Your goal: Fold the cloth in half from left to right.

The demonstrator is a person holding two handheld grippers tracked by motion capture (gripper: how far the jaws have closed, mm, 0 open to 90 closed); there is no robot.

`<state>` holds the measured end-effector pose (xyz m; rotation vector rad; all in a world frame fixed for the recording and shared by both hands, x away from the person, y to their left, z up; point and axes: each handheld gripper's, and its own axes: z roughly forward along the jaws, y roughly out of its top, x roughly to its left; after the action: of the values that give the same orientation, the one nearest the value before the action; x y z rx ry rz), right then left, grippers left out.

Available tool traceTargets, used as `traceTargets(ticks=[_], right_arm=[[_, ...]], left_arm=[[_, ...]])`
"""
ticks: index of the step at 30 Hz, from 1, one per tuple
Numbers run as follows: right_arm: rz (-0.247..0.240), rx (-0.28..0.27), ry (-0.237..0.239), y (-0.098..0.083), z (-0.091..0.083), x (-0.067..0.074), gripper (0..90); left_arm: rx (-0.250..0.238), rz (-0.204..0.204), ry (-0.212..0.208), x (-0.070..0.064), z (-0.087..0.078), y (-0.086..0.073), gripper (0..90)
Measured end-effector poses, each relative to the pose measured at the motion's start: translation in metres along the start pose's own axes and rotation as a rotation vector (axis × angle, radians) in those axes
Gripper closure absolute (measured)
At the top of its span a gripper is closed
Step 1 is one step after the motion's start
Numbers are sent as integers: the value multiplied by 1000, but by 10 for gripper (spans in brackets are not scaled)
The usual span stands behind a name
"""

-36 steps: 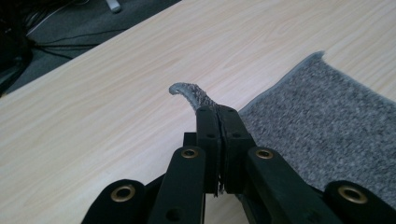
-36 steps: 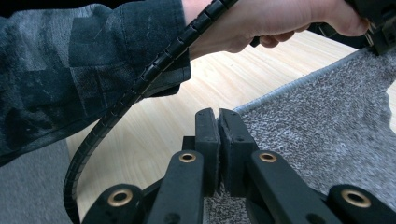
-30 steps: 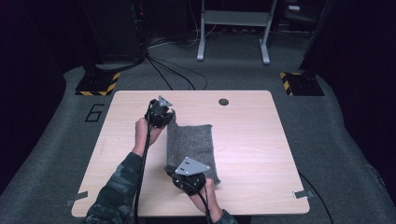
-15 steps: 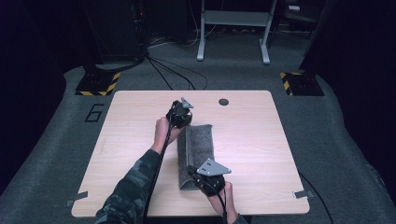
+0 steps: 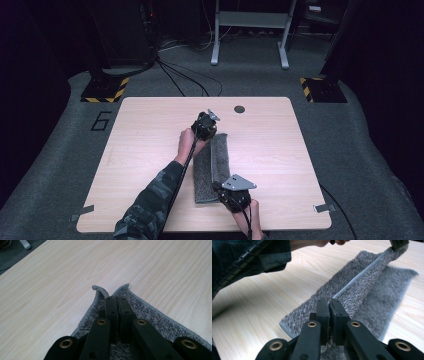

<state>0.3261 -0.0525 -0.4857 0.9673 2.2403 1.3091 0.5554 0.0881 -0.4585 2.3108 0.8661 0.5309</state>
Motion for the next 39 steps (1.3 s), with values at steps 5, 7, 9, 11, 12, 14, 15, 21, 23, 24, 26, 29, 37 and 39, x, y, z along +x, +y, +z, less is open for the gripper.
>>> traceTargets(ticks=[5,7,9,11,12,14,15,21,23,24,26,29,37,39], right_arm=[[11,13,-29,-7,-3,-6,864],[14,14,-34,-8,-4,-7,864],[12,21,-48,-11,-5,-9,864],[5,21,-49,-11,-6,-10,863],[11,27,-52,-12,-6,-10,862],[17,36,-59,-13,-7,-11,851],[11,47,-68,-15,-8,-12,819],[27,32,-140,-17,-22,-11,604],[41,25,-151,-16,-27,-16,531],[52,37,-152,-16,-27,-18,493],[59,48,-153,-15,-26,-20,481],[72,74,-148,-15,-18,-28,417],[54,200,-121,-25,10,-46,235],[58,220,-124,-28,14,-46,203]], left_arm=[[5,-8,-4,-4,8,2,882],[4,-10,-5,-6,11,3,882],[-1,-9,-9,-8,12,4,881],[-2,-6,-11,-9,12,5,882],[-3,-4,-13,-10,13,6,881],[-10,-2,-16,-11,14,7,866],[-26,-20,-44,-11,14,7,750],[-54,-71,-80,-9,2,7,403],[-57,-75,-77,-8,-2,6,344],[-56,-76,-75,-6,-4,5,328],[-48,-76,-61,-4,-5,1,307],[-36,-98,-45,3,-5,-9,283],[45,-162,-30,27,-3,-49,213],[48,-171,-33,27,-6,-55,195]])
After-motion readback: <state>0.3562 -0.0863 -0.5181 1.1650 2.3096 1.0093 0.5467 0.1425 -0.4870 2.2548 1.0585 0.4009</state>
